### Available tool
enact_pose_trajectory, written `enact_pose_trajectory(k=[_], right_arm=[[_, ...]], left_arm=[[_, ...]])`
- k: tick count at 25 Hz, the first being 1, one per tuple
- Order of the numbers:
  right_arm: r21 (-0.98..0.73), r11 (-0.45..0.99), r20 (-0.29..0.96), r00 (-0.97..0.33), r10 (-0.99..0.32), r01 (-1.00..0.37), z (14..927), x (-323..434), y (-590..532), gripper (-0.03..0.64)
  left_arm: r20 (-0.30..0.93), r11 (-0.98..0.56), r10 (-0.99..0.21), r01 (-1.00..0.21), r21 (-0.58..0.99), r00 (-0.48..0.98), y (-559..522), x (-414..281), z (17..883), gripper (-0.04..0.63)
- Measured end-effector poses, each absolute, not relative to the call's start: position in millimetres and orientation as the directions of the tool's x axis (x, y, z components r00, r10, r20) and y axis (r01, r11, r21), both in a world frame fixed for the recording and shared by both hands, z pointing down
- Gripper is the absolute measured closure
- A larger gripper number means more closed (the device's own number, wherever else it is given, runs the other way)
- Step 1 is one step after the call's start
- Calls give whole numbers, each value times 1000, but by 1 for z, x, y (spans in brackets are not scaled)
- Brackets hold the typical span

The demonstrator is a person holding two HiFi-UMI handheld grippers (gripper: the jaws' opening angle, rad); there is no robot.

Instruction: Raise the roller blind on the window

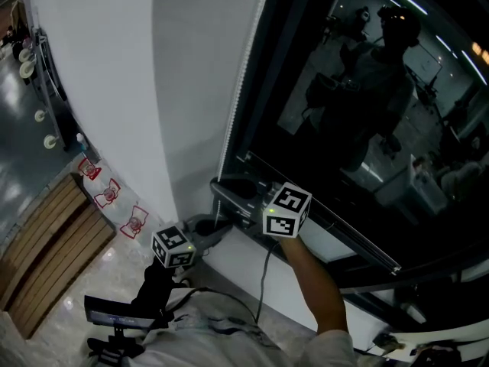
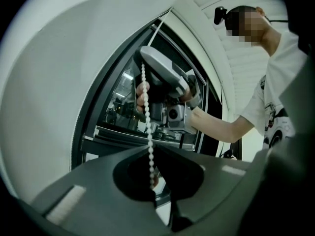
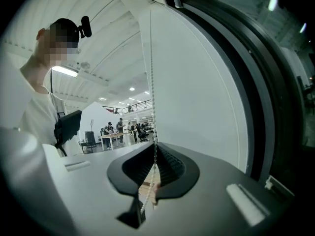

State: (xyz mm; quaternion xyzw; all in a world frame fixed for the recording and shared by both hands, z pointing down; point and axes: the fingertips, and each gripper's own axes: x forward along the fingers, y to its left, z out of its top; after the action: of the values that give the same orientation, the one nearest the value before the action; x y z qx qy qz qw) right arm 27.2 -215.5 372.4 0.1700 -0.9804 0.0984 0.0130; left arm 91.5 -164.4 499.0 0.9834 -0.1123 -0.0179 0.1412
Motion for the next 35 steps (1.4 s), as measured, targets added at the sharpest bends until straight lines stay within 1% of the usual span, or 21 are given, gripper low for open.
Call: enact_pose_trajectory(k=[6, 11, 14, 16, 17, 19, 20, 23, 25, 28, 31, 35], right_arm=[[-249, 911, 82, -945, -317, -327, 413, 26, -207, 603], [-272, 912, 67, -951, -301, -307, 416, 23, -202, 601], [-305, 905, 34, -953, -301, -296, 413, 27, -201, 600], [-287, 905, 41, -948, -314, -312, 412, 29, -200, 596], [-262, 910, 69, -947, -313, -320, 416, 28, -199, 590], [-230, 923, 107, -951, -291, -308, 421, 23, -194, 494], [-233, 926, 95, -954, -284, -299, 418, 23, -193, 484], [-249, 923, -13, -951, -307, -295, 385, 30, -201, 451], [-227, 925, -70, -943, -326, -303, 354, 36, -209, 438], [-146, 940, -132, -936, -327, -307, 301, 42, -217, 430], [-61, 955, -187, -937, -295, -289, 246, 42, -220, 430], [32, 956, -222, -935, -278, -292, 191, 41, -228, 425]], left_arm=[[20, -928, -233, -228, 294, 972, -163, 90, 507, 597], [22, -926, -235, -231, 298, 972, -164, 89, 509, 597], [18, -927, -233, -228, 298, 972, -162, 90, 508, 597], [17, -927, -233, -227, 297, 972, -163, 90, 507, 597], [17, -927, -234, -228, 297, 972, -163, 90, 507, 597], [17, -927, -235, -229, 298, 972, -164, 89, 507, 597], [16, -927, -234, -229, 298, 972, -164, 90, 507, 597], [16, -929, -231, -226, 295, 973, -164, 91, 507, 597], [14, -929, -233, -226, 293, 972, -164, 91, 506, 597], [15, -929, -231, -225, 292, 973, -164, 91, 507, 597], [15, -931, -228, -223, 288, 974, -164, 91, 506, 597], [17, -935, -222, -218, 281, 975, -165, 93, 505, 597]])
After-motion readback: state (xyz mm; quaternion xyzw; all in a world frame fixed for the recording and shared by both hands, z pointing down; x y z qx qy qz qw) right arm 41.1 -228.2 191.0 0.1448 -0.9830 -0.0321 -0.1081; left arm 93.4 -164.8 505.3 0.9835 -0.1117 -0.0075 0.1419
